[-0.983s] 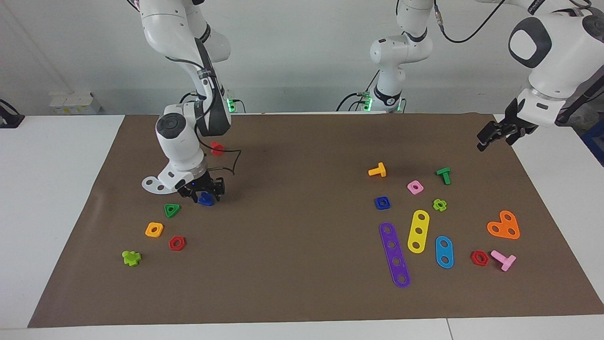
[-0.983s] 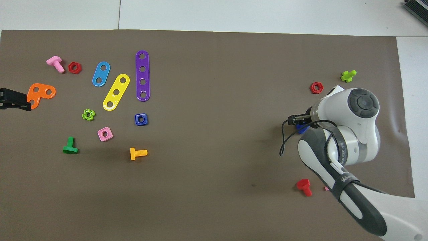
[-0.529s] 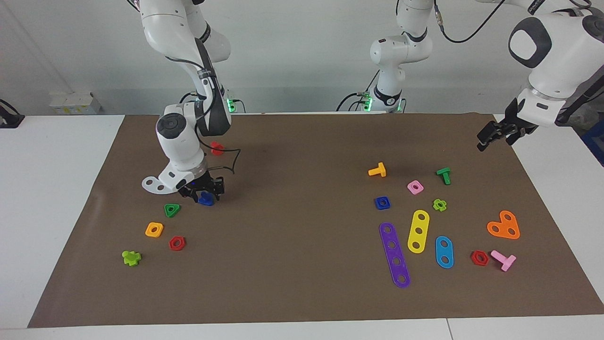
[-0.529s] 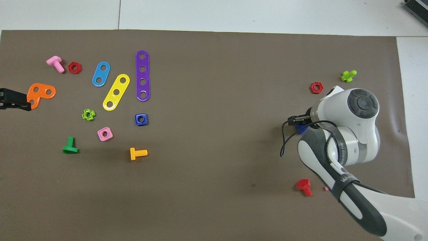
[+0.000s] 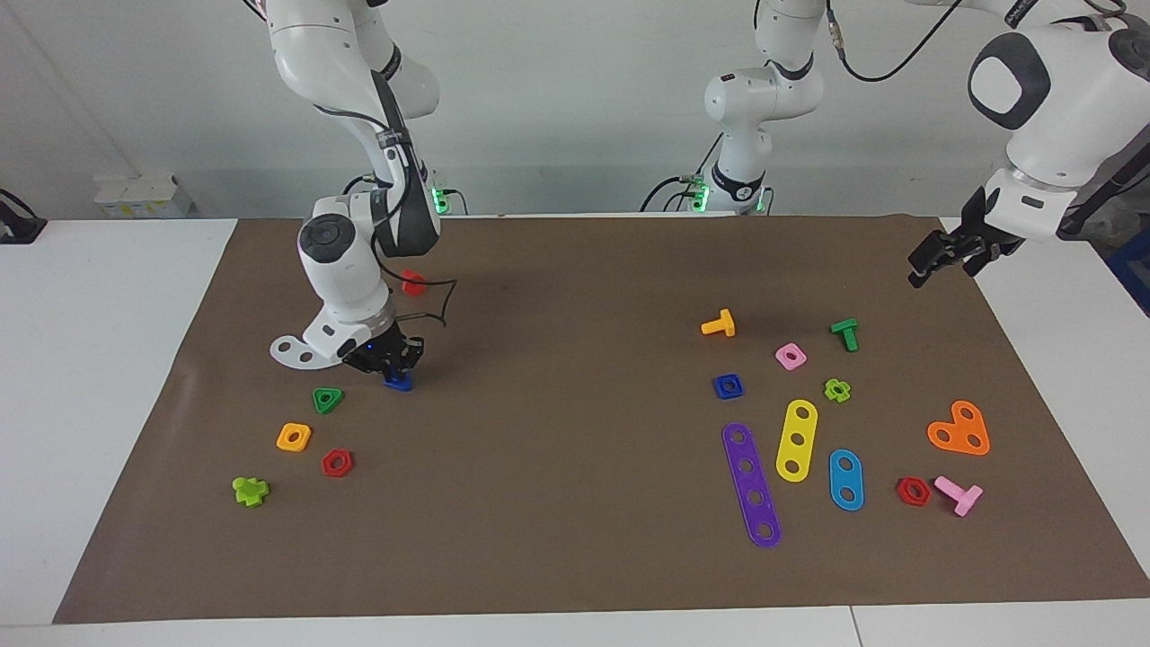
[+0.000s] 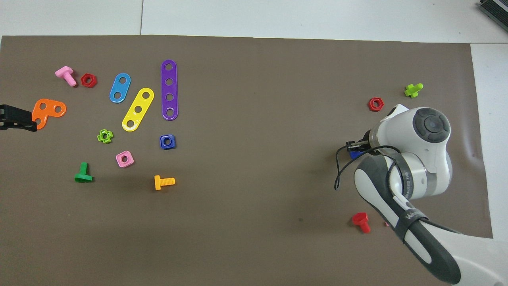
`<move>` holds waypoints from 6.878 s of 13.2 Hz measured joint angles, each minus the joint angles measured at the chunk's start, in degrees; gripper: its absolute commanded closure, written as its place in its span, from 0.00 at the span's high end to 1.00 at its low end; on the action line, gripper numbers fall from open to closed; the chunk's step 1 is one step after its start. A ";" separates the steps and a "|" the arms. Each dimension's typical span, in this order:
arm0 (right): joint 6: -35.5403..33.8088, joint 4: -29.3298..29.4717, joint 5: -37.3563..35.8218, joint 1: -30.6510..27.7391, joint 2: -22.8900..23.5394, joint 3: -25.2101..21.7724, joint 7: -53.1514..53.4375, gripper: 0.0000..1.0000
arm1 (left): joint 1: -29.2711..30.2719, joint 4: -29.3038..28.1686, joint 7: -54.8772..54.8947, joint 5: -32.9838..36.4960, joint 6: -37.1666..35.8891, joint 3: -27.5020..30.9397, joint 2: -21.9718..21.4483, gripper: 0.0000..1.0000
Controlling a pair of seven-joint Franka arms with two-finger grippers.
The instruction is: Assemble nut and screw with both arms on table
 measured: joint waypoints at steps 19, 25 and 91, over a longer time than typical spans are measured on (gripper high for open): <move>-3.80 18.29 -1.26 25.32 6.62 0.83 33.31 0.00 | -0.02 0.00 0.00 0.00 -0.06 -0.15 -0.06 1.00; -6.19 24.13 -4.74 31.08 14.25 0.84 43.18 0.00 | -2.58 -0.56 -0.08 0.00 -0.50 -1.38 -1.88 1.00; -41.63 27.80 -0.16 -3.09 -13.41 0.02 8.67 1.00 | -46.87 -6.41 -32.71 -8.11 36.94 -1.17 23.41 0.99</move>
